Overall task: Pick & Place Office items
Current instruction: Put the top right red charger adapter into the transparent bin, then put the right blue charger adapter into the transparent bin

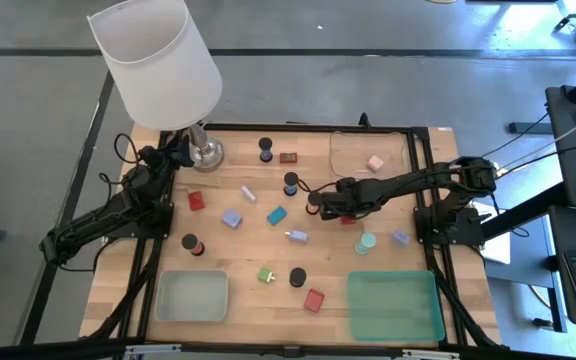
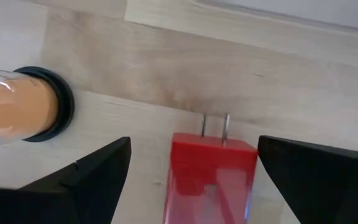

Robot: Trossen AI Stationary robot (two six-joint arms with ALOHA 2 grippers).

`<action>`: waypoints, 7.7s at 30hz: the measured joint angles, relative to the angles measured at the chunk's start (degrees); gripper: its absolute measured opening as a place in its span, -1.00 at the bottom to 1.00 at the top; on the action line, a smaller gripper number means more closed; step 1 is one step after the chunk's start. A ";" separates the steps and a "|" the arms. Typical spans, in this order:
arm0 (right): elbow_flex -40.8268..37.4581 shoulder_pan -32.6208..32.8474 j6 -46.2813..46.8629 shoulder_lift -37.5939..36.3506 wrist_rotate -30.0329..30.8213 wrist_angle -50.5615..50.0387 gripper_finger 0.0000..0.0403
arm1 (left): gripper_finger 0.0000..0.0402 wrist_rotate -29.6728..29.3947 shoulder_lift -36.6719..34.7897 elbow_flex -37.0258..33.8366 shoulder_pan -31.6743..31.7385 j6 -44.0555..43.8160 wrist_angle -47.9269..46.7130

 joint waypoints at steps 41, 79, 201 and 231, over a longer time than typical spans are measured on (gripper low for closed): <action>-3.05 6.64 -1.64 -0.01 -0.22 3.20 0.63 | 0.25 -0.01 0.00 0.00 -0.01 0.00 0.00; -3.03 -0.21 7.55 -35.18 20.91 -13.37 0.09 | 0.25 0.00 0.00 0.00 -0.02 0.00 0.00; -20.91 17.60 -9.06 -36.95 -14.78 -16.97 0.46 | 0.25 0.03 -0.02 0.00 -0.02 -0.01 -0.04; -23.44 21.27 -17.84 -36.79 -19.30 -15.01 0.46 | 0.25 0.01 -0.01 0.00 -0.02 -0.01 -0.04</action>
